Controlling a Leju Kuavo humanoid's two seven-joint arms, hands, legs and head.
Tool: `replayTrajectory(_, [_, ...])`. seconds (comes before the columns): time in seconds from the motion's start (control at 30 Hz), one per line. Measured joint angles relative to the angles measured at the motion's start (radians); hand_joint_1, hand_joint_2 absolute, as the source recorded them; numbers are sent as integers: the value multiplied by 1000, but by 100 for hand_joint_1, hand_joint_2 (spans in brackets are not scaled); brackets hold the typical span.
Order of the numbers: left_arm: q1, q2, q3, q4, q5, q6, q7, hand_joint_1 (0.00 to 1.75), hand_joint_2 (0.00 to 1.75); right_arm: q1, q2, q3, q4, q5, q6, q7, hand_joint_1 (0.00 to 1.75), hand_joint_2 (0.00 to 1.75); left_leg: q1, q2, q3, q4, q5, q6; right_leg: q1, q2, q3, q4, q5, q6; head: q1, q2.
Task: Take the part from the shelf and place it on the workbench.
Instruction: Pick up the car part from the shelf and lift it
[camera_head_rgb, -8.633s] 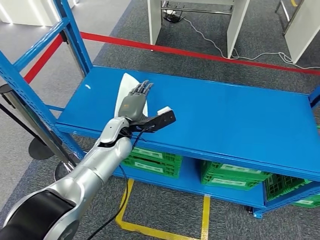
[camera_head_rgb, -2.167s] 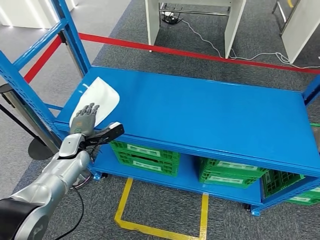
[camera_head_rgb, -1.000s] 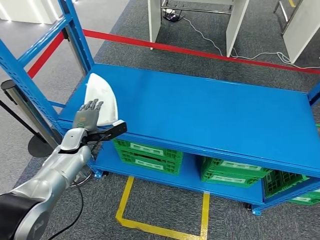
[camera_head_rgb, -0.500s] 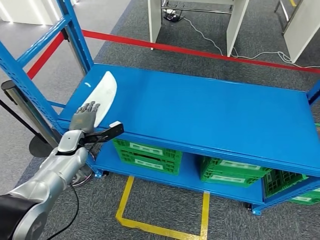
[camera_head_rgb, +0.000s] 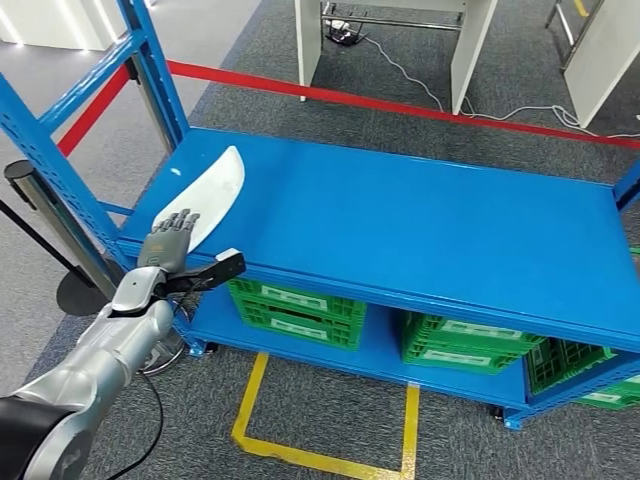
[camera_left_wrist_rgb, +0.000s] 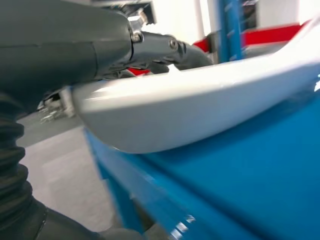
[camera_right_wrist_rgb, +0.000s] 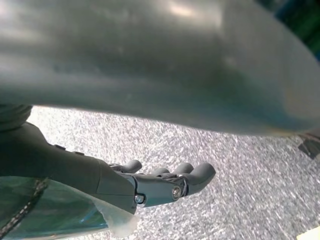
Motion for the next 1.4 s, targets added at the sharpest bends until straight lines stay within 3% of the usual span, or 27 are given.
replayTrajectory(0.07, [-1,0,1,0,0,0,0,0,175,0,0,-2,0,0,0,0,0,0,5,1,3,-7,4,12,0,-1,-19,35,-27,9,2,0])
replayTrajectory(0.17, [1,0,2,0,0,0,0,0,175,1,0,-2,0,0,0,0,0,0,5,2,2,-9,6,20,-1,-1,-110,226,-116,16,5,0])
replayTrajectory(0.2, [4,0,2,0,0,0,0,0,175,1,0,-3,0,0,0,0,0,0,4,2,2,-9,6,21,-1,-1,-135,277,-130,17,5,0])
replayTrajectory(0.23, [6,0,2,0,0,0,0,0,175,1,0,-3,0,0,0,0,0,0,4,2,2,-8,6,21,-1,-1,-144,292,-126,18,6,0])
replayTrajectory(0.27, [7,0,2,0,0,0,0,0,175,1,0,-3,0,0,0,0,0,0,3,1,3,-8,5,20,-1,-1,-131,264,-102,17,6,0])
replayTrajectory(0.37, [6,0,4,0,2,0,-3,14,175,-1,0,-3,0,0,0,0,0,0,1,0,3,-3,2,13,0,-2,-28,63,-15,9,5,0])
replayTrajectory(0.4, [5,1,6,0,5,0,-4,41,175,-1,0,-3,0,0,0,0,0,0,-1,0,1,-1,1,9,0,-2,-6,21,-5,5,5,0])
replayTrajectory(0.43, [5,1,9,0,8,0,-5,79,175,-1,0,-3,0,0,0,0,0,0,-2,0,-1,1,1,5,1,-1,4,5,-7,1,4,0])
replayTrajectory(0.5, [5,2,14,0,16,0,-6,152,175,0,0,-3,0,1,0,0,0,0,-2,0,-3,2,1,-4,2,0,6,2,-5,-8,4,0])
replayTrajectory(0.53, [5,2,16,0,18,0,-6,169,175,1,0,-4,0,1,0,0,0,0,-1,0,-4,8,-5,-9,0,0,7,1,-3,-13,4,0])
replayTrajectory(0.57, [5,2,17,0,19,0,-4,175,175,1,0,-4,-1,2,0,0,0,0,0,0,-12,29,-21,-15,-2,-1,8,-1,-2,-19,2,0])
replayTrajectory(0.67, [8,3,20,0,16,0,3,175,175,-1,0,-4,-1,3,-1,-1,0,0,4,0,-86,205,-115,-29,-4,-1,9,-3,-2,-29,-3,0])
replayTrajectory(0.7, [11,4,22,0,13,0,5,175,175,0,0,-4,-1,5,-1,-1,0,0,5,0,-113,264,-136,-32,-4,-1,10,-3,-2,-30,-3,0])
replayTrajectory(0.73, [14,4,23,0,11,1,6,175,175,1,0,-5,-1,6,-1,-1,0,0,6,0,-126,293,-139,-33,-4,-1,10,-2,-3,-31,-3,0])
replayTrajectory(0.77, [16,5,25,1,9,1,6,175,175,2,0,-5,-1,8,0,-1,0,0,7,0,-121,279,-120,-32,-4,0,12,-2,-4,-30,-3,0])
replayTrajectory(0.83, [15,8,28,1,8,8,5,175,175,1,0,-7,-1,10,0,-1,0,0,8,0,-64,154,-44,-27,-4,1,16,-1,-7,-27,-3,0])
replayTrajectory(0.9, [10,10,31,1,4,23,1,175,175,0,0,-9,-1,11,0,-2,0,0,5,1,-9,37,-3,-18,-1,1,17,1,-10,-20,-2,0])
replayTrajectory(1.0, [8,13,34,1,-11,51,-3,175,175,0,0,-10,-1,17,-1,-5,0,0,1,0,7,2,-8,-5,0,1,14,0,-11,-4,-1,0])
replayTrajectory(1.07, [8,14,34,1,-19,67,-4,175,175,0,0,-10,-1,22,-1,-9,0,0,5,1,10,-5,-5,6,0,0,4,17,-27,7,0,0])
replayTrajectory(1.1, [7,14,34,1,-23,72,-4,175,175,0,0,-11,-1,23,-1,-11,0,0,7,2,12,-9,-3,12,0,0,-13,53,-49,10,2,0])
replayTrajectory(1.17, [8,14,34,1,-27,75,-4,175,175,0,0,-11,-1,26,-1,-14,0,0,7,3,13,-10,-4,17,-1,-1,-75,179,-109,15,5,0])
replayTrajectory(1.23, [11,15,34,1,-28,75,-4,175,175,2,0,-11,-1,27,-1,-15,0,0,7,4,13,-10,-4,18,-1,-1,-127,282,-138,18,5,0])
replayTrajectory(1.27, [12,15,34,1,-28,75,-4,175,175,2,0,-11,-1,28,0,-15,0,0,7,4,14,-9,-4,18,-2,-1,-130,283,-125,20,6,0])
replayTrajectory(1.3, [13,15,34,1,-28,75,-5,175,175,1,0,-11,-1,28,0,-15,0,0,7,3,14,-8,-5,17,-3,-2,-114,244,-95,20,5,0])
replayTrajectory(1.33, [13,15,34,1,-28,76,-6,175,175,1,0,-11,-1,28,0,-15,0,0,8,2,15,-6,-7,15,-5,-2,-82,177,-57,20,6,0])
replayTrajectory(1.4, [13,17,34,1,-29,80,-10,175,175,-1,0,-11,-1,28,0,-15,0,0,4,0,12,2,-11,6,-7,-2,-21,56,-14,17,6,0])
